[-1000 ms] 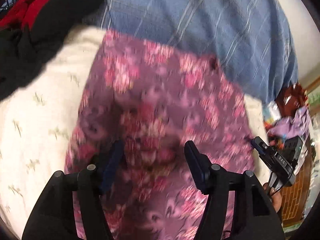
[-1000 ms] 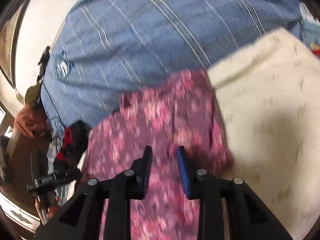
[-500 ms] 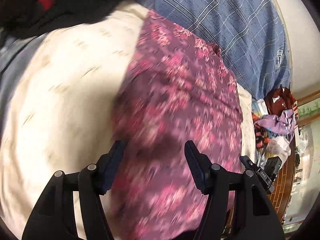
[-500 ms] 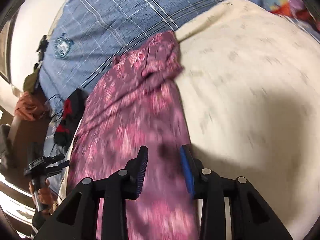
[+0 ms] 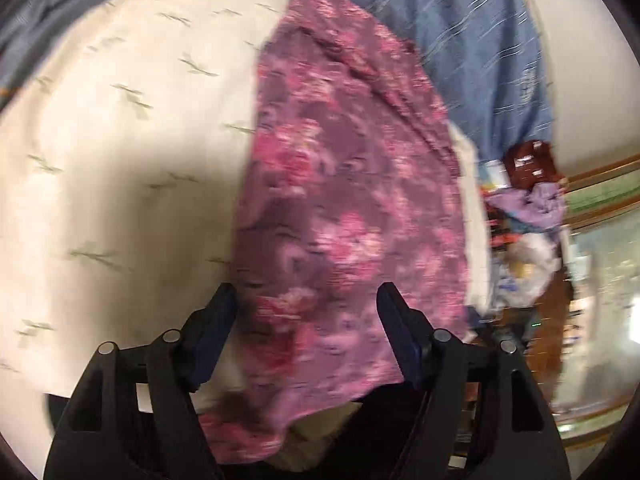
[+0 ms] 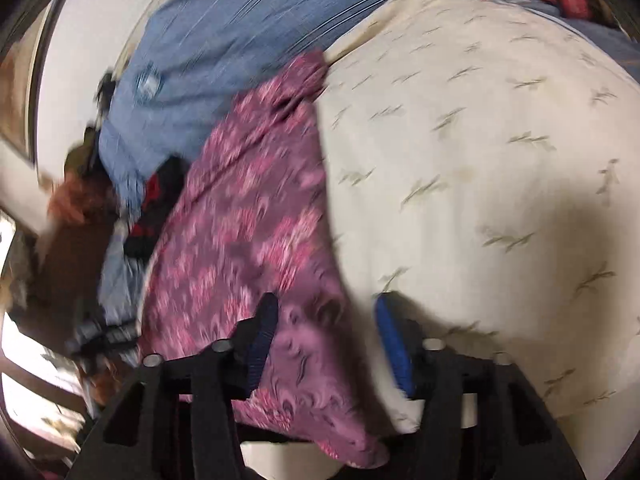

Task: Fold small clothes
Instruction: 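Pinch the folded shirt edge with the right tool while the left tool pinches it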

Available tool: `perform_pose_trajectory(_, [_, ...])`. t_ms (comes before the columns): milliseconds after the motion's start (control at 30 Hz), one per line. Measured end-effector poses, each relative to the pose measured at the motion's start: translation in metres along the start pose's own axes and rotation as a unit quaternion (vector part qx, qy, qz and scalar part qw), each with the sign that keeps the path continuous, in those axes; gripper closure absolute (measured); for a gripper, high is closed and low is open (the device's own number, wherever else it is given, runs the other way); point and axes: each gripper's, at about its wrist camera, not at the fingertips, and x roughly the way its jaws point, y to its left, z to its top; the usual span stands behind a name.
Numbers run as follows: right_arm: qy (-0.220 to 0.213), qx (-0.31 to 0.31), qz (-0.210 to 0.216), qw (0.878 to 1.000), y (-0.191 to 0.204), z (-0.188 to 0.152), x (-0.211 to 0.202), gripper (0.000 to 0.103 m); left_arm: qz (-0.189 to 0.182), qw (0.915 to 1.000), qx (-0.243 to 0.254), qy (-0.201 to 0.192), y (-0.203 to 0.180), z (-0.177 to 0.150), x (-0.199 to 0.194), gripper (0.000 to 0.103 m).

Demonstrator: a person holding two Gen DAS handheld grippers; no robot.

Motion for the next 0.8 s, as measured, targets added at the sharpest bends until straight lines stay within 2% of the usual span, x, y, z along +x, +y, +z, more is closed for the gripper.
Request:
perform_pose_trajectory(33, [0.01, -0.026, -0.017, 0.999, 0.008, -0.002, 0.005, 0.098, 0.005, 1.0, 0.003, -0.003, -0.004, 0.0, 0.001, 0.063])
perform_pose_trajectory(67, [0.012, -0.045, -0.027, 0.999, 0.015, -0.004, 0.007, 0.099, 0.015, 0.9999, 0.008, -0.004, -0.007, -0.001, 0.001, 0.086])
perform_pose_trajectory(100, [0.004, -0.057, -0.033, 0.998, 0.021, -0.005, 0.004, 0.099, 0.026, 0.9995, 0.011, -0.009, -0.01, -0.003, -0.002, 0.093])
perform_pose_trajectory(133, [-0.01, -0.063, -0.037, 0.997, 0.025, -0.006, -0.003, 0.099, 0.036, 0.9991, 0.014, -0.019, -0.011, -0.005, -0.006, 0.093])
perform_pose_trajectory(200, [-0.05, -0.058, -0.049, 0.996, 0.022, -0.003, -0.026, 0.1, 0.099, 0.9942, 0.021, -0.036, -0.007, -0.009, -0.014, 0.093])
perform_pose_trajectory(267, [-0.037, -0.039, -0.065, 0.996, 0.005, -0.001, -0.026, 0.102, 0.131, 0.9904, 0.026, -0.036, 0.0, -0.012, -0.016, 0.093])
perform_pose_trajectory(333, [-0.023, -0.032, -0.097, 0.994, -0.005, -0.002, -0.021, 0.103, 0.133, 0.9907, 0.015, -0.023, 0.009, -0.014, -0.014, 0.093])
perform_pose_trajectory(400, [-0.015, -0.003, -0.091, 0.996, -0.015, -0.002, -0.022, 0.102, 0.102, 0.9944, 0.006, -0.025, 0.016, -0.017, -0.02, 0.09])
perform_pose_trajectory(433, [-0.023, 0.011, -0.08, 0.997, -0.017, -0.002, -0.025, 0.095, 0.089, 0.9958, 0.003, -0.023, 0.018, -0.018, -0.021, 0.087])
perform_pose_trajectory(467, [-0.034, 0.025, -0.054, 0.998, -0.02, -0.003, -0.03, 0.094, 0.074, 0.9971, 0.001, -0.018, 0.019, -0.02, -0.021, 0.071])
perform_pose_trajectory(500, [-0.039, 0.038, -0.021, 0.998, -0.021, -0.003, -0.034, 0.092, 0.061, 0.9981, 0.0, -0.01, 0.02, -0.022, -0.019, 0.046])
perform_pose_trajectory(533, [-0.033, 0.042, -0.009, 0.999, -0.021, -0.003, -0.032, 0.081, 0.049, 0.9988, -0.002, -0.002, 0.021, -0.025, -0.018, 0.038])
perform_pose_trajectory(567, [-0.028, 0.04, -0.007, 0.999, -0.02, -0.004, -0.031, 0.065, 0.037, 0.9993, -0.001, 0.005, 0.021, -0.029, -0.016, 0.036])
perform_pose_trajectory(600, [-0.019, 0.029, -0.015, 0.999, -0.016, -0.005, -0.028, 0.06, 0.028, 0.9995, 0.004, 0.016, 0.02, -0.034, -0.013, 0.036])
perform_pose_trajectory(667, [0.0, 0.008, -0.024, 1.0, -0.008, -0.012, -0.019, 0.059, 0.02, 0.9989, 0.017, 0.04, 0.017, -0.047, -0.007, 0.036])
perform_pose_trajectory(733, [0.019, -0.007, -0.015, 1.0, -0.002, -0.021, -0.011, 0.06, 0.015, 0.9973, 0.031, 0.065, 0.015, -0.06, 0.0, 0.035])
perform_pose_trajectory(800, [0.032, -0.054, -0.036, 0.997, 0.011, -0.03, -0.004, 0.069, 0.028, 0.9957, 0.048, 0.074, 0.012, -0.073, 0.005, 0.04])
